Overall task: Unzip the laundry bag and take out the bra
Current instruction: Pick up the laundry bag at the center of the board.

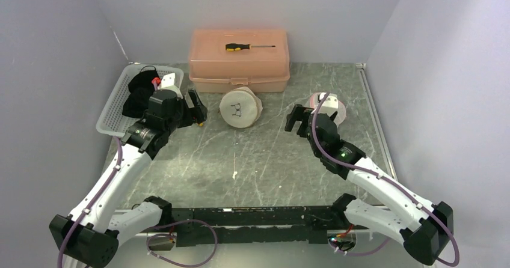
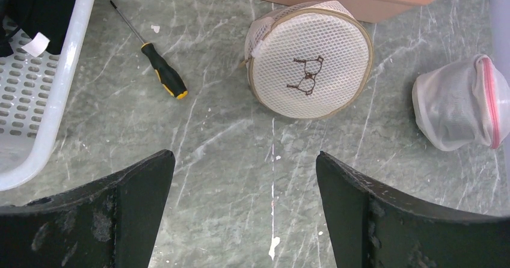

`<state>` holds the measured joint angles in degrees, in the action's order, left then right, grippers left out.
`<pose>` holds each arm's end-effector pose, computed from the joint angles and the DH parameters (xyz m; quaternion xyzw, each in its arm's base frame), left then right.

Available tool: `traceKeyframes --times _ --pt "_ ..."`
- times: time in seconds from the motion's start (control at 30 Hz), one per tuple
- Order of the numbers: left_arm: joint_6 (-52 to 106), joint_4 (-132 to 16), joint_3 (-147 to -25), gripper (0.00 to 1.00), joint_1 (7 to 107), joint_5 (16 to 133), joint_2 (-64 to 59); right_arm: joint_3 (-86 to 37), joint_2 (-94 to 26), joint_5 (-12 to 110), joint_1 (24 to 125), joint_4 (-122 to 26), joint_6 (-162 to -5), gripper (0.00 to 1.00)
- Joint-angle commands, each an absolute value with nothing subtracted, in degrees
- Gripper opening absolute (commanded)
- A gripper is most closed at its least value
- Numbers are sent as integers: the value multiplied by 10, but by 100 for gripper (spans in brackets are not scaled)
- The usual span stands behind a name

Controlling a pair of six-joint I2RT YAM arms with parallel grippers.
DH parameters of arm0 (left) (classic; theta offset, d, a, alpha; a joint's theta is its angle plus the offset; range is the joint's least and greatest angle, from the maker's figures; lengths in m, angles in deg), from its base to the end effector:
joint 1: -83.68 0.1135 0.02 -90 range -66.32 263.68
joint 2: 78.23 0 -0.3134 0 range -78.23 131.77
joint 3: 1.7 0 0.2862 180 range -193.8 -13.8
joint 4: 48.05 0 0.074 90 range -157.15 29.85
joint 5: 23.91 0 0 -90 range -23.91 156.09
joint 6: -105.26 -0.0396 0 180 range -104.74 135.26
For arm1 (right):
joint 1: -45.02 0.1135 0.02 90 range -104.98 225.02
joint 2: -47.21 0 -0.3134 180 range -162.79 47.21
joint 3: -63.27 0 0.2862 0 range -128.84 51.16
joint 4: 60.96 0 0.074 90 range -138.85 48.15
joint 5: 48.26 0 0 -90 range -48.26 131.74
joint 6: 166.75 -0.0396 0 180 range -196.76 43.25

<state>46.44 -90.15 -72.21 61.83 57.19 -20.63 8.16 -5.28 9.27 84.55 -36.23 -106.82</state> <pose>0.2156 -0.0798 0.3869 -0.1091 0.8538 -0.1654 0.4814 0.1790 0.1202 0.3348 0.0899 0.8067 0.1155 0.5726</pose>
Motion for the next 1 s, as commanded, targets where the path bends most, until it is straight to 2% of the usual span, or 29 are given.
traceKeyframes --times 0.0,0.1,0.2,0.3,0.4,0.63,0.97 --pt "475 -879 -710 94 617 559 -228 90 -68 122 845 -457 -1058 99" --pt "475 -852 -687 91 617 557 -247 77 -130 168 823 -494 -1073 97" --pt "444 -813 -667 84 617 616 -264 58 -210 334 774 -554 -1104 94" --pt "435 -808 -668 87 616 654 -266 57 -290 457 743 -646 -1129 88" --pt "427 -820 -679 93 616 678 -256 33 -361 515 743 -700 -1129 83" --pt "414 -820 -681 93 614 700 -255 -21 -483 546 744 -741 -1154 79" --pt "399 -805 -673 92 610 719 -266 -71 -568 555 744 -732 -1164 59"
